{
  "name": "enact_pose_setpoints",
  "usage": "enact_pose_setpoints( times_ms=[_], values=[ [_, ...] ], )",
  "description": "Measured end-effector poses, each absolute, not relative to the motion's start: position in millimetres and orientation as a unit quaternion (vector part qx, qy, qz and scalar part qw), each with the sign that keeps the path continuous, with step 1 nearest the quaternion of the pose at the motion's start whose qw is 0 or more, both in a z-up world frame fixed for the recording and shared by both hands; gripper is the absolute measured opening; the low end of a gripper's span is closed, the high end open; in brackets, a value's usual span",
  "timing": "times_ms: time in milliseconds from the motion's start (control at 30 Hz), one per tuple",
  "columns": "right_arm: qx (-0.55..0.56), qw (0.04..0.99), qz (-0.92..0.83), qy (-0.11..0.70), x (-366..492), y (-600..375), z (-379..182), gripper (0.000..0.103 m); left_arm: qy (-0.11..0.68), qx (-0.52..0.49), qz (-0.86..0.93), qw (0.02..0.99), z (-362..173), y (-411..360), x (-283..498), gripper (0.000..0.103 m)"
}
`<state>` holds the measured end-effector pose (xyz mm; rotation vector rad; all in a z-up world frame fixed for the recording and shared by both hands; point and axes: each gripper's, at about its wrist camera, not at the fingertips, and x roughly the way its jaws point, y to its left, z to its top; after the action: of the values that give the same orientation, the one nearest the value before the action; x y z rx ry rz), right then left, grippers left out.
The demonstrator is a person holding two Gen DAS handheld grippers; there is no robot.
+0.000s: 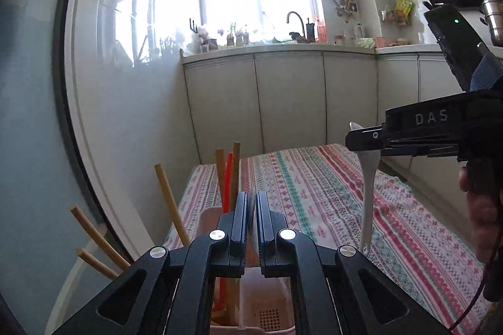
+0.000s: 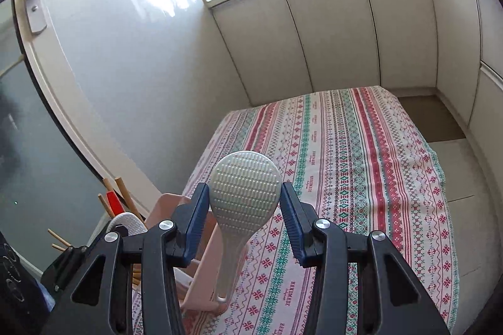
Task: Organize utensils
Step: 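Carry the spoon and rice paddle to the caddy and drop them in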
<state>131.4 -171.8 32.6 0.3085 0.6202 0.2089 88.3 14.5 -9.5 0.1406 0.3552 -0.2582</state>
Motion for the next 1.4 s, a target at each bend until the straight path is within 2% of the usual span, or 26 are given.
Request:
enact_pose_setpoints(
  times_ms=[67, 200, 333, 433, 467, 733, 967, 1067, 1133, 1300, 1367, 1400],
  values=[
    [0.155, 0.935, 0.108, 0.299, 132.0, -168.7, 30.2, 0.048, 0.190, 0.052, -0.131, 0.972, -9.8, 20.8, 90.3, 0.009],
    [0.158, 0.937, 0.115, 0.290, 132.9, -159.2, 25.8, 0.048, 0.194, 0.030, -0.146, 0.970, 0.8, 25.5, 82.2, 0.021],
    [0.156, 0.938, 0.123, 0.284, 132.9, -141.3, 22.9, 0.048, 0.208, 0.008, -0.144, 0.967, 16.2, 36.0, 70.3, 0.022],
    [0.150, 0.943, 0.120, 0.272, 133.1, -125.1, 19.1, 0.048, 0.215, -0.014, -0.132, 0.967, 28.3, 48.5, 61.4, 0.042],
    [0.151, 0.945, 0.117, 0.267, 133.2, -120.5, 16.7, 0.048, 0.216, -0.021, -0.126, 0.968, 31.3, 52.7, 59.3, 0.044],
    [0.135, 0.960, 0.088, 0.230, 124.1, -79.4, 3.4, 0.048, 0.235, -0.068, -0.111, 0.963, 37.7, 80.2, 47.7, 0.045],
    [0.132, 0.956, 0.102, 0.243, 117.2, -66.7, -6.7, 0.049, 0.237, -0.073, -0.130, 0.960, 40.9, 83.8, 40.9, 0.045],
    [0.135, 0.952, 0.117, 0.248, 112.5, -70.0, -2.1, 0.057, 0.241, -0.086, -0.139, 0.957, 42.4, 87.3, 41.5, 0.046],
    [0.141, 0.950, 0.122, 0.250, 109.0, -76.3, 1.9, 0.060, 0.242, -0.092, -0.145, 0.955, 43.7, 88.2, 41.3, 0.051],
    [0.153, 0.945, 0.108, 0.269, 90.6, -100.6, 21.3, 0.061, 0.250, -0.100, -0.162, 0.949, 51.5, 84.4, 37.3, 0.058],
    [0.153, 0.943, 0.099, 0.278, 77.8, -114.2, 34.0, 0.061, 0.257, -0.093, -0.158, 0.949, 58.1, 79.4, 33.7, 0.064],
    [0.151, 0.942, 0.093, 0.284, 71.0, -121.4, 41.4, 0.063, 0.261, -0.086, -0.149, 0.950, 62.5, 76.2, 31.4, 0.071]
  ],
)
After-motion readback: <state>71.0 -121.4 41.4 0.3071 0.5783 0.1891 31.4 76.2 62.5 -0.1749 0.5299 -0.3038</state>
